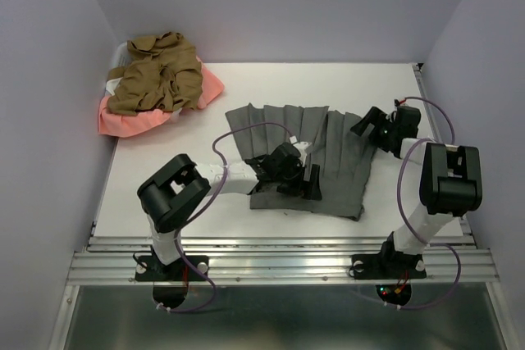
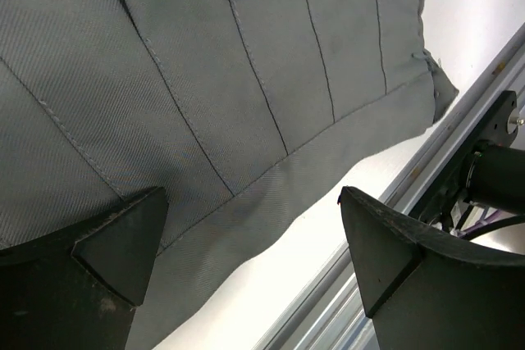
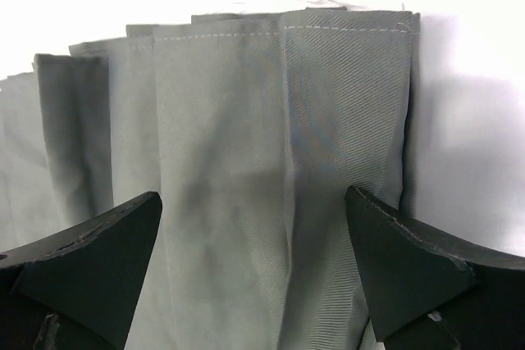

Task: Fold and stack the skirts

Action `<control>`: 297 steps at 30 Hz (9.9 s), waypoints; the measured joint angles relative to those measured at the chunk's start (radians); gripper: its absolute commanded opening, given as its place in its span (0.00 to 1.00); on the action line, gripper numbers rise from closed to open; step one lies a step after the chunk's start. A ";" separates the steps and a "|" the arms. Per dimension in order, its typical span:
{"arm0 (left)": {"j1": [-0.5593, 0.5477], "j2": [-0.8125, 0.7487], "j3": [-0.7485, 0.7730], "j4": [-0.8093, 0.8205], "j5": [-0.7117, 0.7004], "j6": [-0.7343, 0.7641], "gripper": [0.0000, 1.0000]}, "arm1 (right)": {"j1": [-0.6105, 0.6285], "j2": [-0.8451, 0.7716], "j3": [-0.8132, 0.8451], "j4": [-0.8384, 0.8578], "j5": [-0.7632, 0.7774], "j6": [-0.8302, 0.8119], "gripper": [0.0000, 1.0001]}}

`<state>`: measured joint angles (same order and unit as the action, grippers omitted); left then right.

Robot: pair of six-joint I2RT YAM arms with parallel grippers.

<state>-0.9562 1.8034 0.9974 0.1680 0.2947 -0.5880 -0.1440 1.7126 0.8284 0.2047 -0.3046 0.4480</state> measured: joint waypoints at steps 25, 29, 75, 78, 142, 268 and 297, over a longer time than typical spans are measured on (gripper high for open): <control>-0.049 -0.140 0.089 -0.145 -0.157 -0.007 0.99 | 0.009 0.113 0.357 -0.262 -0.186 -0.206 1.00; 0.059 -0.289 0.103 -0.196 -0.252 0.000 0.99 | 0.063 -0.109 0.303 -0.283 -0.165 -0.193 1.00; 0.625 -0.018 0.101 -0.131 -0.105 0.156 0.99 | 0.467 -0.249 0.102 -0.375 0.069 -0.147 1.00; 0.627 -0.018 0.174 -0.178 -0.129 0.164 0.99 | 0.481 -0.149 0.214 -0.361 0.135 -0.159 1.00; 0.640 -0.055 0.200 -0.222 -0.100 0.195 0.99 | 0.793 0.400 0.960 -0.661 0.803 -0.092 1.00; 0.834 0.008 0.029 -0.142 -0.199 0.135 0.00 | 1.488 0.094 0.335 -0.740 0.784 0.040 0.47; 0.834 -0.394 -0.015 -0.266 -0.346 0.065 0.00 | 1.488 -0.140 0.269 -0.599 0.569 -0.019 0.01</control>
<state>-0.1226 1.4097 0.9825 -0.0982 -0.0513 -0.5232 1.3437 1.5723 1.0977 -0.3946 0.2646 0.4286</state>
